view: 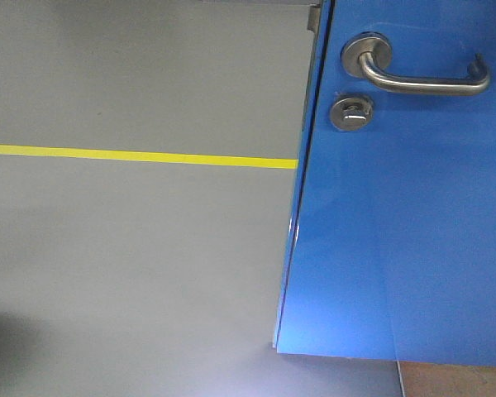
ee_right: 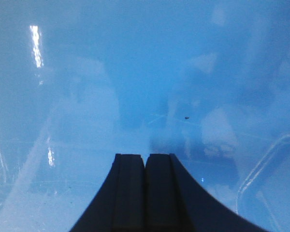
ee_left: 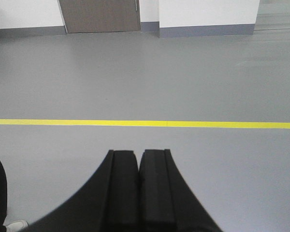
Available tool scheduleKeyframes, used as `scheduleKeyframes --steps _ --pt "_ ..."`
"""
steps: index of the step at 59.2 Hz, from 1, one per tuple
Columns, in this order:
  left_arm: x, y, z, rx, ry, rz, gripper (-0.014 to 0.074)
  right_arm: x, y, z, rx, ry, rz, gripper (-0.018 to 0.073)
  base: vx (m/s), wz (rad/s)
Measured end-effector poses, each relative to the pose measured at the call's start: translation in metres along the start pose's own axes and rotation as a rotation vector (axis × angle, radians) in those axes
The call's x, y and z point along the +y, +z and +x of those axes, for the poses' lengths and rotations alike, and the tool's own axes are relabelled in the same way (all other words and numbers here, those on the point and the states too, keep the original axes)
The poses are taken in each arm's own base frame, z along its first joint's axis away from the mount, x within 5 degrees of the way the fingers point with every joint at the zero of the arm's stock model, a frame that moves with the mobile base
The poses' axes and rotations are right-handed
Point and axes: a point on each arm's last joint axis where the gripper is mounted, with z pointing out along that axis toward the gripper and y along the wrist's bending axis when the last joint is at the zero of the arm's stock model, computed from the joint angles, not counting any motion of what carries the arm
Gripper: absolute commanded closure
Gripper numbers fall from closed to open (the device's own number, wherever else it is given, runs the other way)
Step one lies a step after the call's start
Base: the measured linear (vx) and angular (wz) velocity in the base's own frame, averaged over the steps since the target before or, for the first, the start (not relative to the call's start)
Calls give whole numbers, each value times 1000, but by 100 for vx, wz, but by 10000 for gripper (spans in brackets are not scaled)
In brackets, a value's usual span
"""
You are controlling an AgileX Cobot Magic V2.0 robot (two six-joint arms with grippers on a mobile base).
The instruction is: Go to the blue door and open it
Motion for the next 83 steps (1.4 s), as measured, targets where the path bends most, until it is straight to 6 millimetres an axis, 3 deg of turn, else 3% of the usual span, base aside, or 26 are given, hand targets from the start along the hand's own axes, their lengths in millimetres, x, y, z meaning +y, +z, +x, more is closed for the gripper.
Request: scheduleKeyframes --steps 62,70,83 --pt "0 0 0 0 0 0 526 0 -1 0 0 -19 4 557 1 -1" --pt "0 0 0 0 0 0 526 -11 -16 8 13 -222 63 557 0 0" --pt "0 0 0 0 0 0 526 -51 -79 33 91 -812 237 557 0 0"
